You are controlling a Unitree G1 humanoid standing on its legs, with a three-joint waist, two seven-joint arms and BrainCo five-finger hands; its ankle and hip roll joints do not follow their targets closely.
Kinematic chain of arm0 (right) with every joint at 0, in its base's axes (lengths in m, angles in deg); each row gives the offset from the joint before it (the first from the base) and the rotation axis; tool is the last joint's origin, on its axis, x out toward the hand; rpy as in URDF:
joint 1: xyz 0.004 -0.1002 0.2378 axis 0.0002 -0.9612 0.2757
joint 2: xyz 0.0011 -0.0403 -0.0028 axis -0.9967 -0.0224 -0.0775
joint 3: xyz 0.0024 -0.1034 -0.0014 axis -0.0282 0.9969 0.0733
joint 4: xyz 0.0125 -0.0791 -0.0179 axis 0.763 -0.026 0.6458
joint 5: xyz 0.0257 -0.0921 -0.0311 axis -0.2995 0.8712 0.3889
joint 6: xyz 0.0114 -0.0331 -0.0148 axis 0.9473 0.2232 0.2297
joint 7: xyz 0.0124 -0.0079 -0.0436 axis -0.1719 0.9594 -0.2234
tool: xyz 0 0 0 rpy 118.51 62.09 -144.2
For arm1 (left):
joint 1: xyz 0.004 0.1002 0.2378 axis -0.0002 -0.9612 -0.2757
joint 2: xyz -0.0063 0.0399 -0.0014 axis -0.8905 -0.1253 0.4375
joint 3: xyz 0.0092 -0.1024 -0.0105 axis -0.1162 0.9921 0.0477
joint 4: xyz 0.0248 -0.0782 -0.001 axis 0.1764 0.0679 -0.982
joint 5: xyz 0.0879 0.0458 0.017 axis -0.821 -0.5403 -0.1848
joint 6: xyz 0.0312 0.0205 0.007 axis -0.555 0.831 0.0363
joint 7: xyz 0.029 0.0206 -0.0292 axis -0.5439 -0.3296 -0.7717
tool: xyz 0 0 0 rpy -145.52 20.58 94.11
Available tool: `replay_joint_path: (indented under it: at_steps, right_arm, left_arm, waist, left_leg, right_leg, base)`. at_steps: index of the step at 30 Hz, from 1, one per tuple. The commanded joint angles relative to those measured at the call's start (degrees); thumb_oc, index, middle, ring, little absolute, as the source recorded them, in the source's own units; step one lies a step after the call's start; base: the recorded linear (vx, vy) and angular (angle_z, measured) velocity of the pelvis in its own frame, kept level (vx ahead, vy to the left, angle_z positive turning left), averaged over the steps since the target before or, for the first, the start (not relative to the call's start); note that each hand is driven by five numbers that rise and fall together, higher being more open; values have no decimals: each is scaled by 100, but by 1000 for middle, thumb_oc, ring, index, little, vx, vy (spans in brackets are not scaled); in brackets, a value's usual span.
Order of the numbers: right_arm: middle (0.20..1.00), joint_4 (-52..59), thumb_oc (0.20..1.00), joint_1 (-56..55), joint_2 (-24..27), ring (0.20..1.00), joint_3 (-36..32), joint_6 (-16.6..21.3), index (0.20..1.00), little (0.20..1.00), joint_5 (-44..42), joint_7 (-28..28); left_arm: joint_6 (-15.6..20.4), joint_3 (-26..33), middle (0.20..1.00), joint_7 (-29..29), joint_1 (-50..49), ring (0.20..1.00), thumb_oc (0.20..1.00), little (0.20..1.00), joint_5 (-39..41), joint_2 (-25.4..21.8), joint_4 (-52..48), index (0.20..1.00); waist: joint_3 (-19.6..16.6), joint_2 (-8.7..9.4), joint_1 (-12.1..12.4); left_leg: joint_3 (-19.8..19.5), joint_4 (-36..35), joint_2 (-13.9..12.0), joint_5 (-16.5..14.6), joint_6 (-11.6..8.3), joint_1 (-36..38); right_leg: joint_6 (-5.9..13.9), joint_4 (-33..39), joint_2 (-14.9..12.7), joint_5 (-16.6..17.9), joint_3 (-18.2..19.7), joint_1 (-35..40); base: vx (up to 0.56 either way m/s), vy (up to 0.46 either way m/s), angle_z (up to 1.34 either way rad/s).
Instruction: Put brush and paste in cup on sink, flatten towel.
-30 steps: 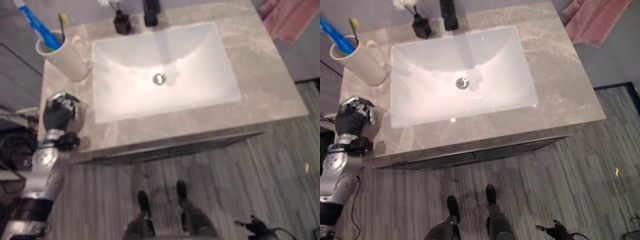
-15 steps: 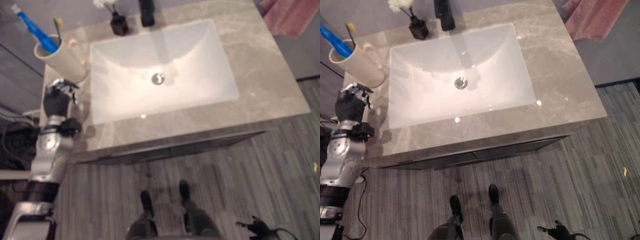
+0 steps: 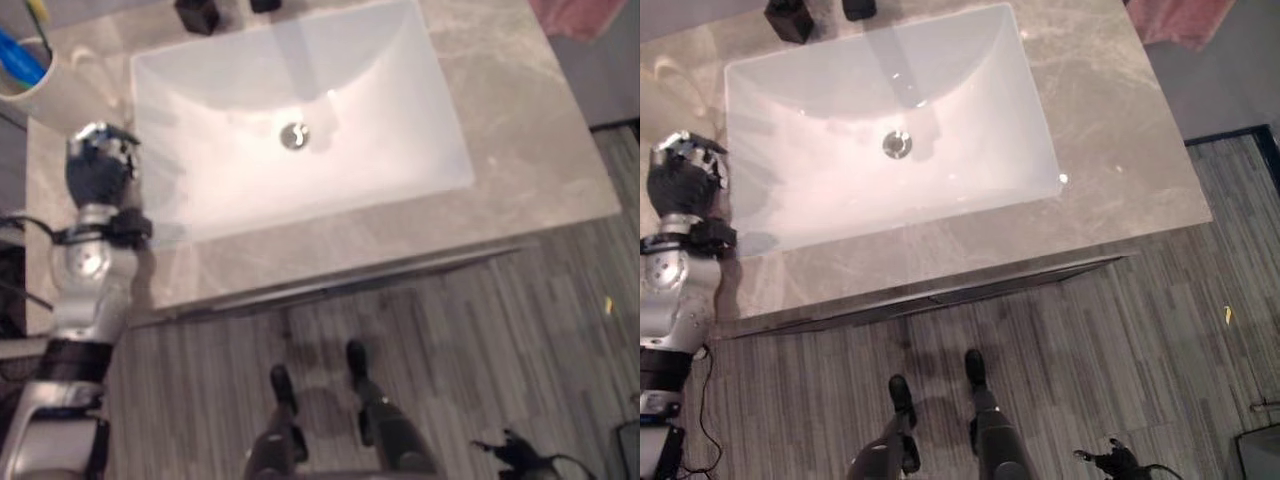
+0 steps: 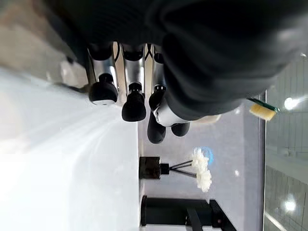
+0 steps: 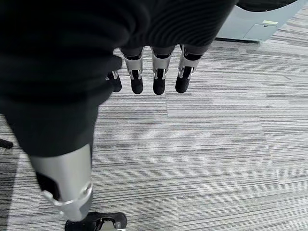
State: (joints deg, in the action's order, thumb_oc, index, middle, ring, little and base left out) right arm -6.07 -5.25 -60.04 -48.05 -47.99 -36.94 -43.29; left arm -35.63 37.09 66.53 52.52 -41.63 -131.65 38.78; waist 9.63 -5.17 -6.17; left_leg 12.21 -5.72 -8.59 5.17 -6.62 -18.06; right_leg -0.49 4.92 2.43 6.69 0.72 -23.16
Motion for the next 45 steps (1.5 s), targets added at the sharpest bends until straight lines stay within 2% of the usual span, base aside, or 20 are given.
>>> replay_joint_path:
  at_steps: [1,6,15,30,35,39,45]
  right_arm:
    - [1000,-70,1000,-80,122,1000,166,-11,1000,1000,-103,-97]
    - [1000,-114,1000,-99,132,1000,136,-17,1000,1000,-97,-91]
    - [1000,-57,1000,-35,86,1000,223,5,1000,1000,-196,-59]
    - [1000,-30,1000,-53,133,1000,241,54,1000,1000,-369,-42]
    - [1000,-13,1000,-70,87,1000,246,64,1000,1000,-397,-71]
    - [1000,-7,1000,-102,92,1000,207,59,1000,1000,-387,-85]
    - [1000,-79,1000,-157,154,1000,60,4,1000,1000,-287,-74]
  left_arm:
    - [292,220,200,151,274,200,200,200,-160,-356,237,200]
    - [313,279,200,154,226,200,200,200,-133,-394,242,200]
    - [354,48,200,204,693,200,200,200,-53,-675,552,200]
    - [375,-546,200,289,1892,200,200,200,-1,-1455,1413,200]
    - [404,-655,200,282,1926,200,200,200,14,-1422,1337,200]
    - [391,-613,200,151,1567,200,200,200,63,-1248,957,200]
    - [345,-252,200,-99,467,200,200,200,67,-717,105,200]
  waist:
    - [-7,160,-75]
    - [1,173,-72]
    - [15,232,-129]
    - [65,419,-224]
    - [47,421,-199]
    - [26,376,-190]
    - [-3,243,-109]
  left_leg:
    - [-121,72,20,235,-125,709]
    - [-146,72,26,231,-115,685]
    - [-204,72,38,171,-113,557]
    - [-158,72,-34,337,-231,241]
    - [-163,72,-37,377,-263,179]
    - [-142,72,-23,286,-231,269]
    - [-132,72,76,42,-122,519]
  right_leg:
    - [233,-49,-112,-409,-68,270]
    - [247,7,-131,-382,-68,277]
    - [267,8,-138,-364,-82,162]
    - [312,8,-26,-242,-11,-196]
    - [335,8,-15,-218,-29,-252]
    - [326,8,-29,-245,-41,-182]
    - [344,8,-169,-298,-108,53]
  base:
    - [0,0,0]
    - [24,30,1]
    - [13,18,2]
    - [6,-1,-1]
    - [0,0,0]
    - [-2,19,0]
    - [-45,78,-1]
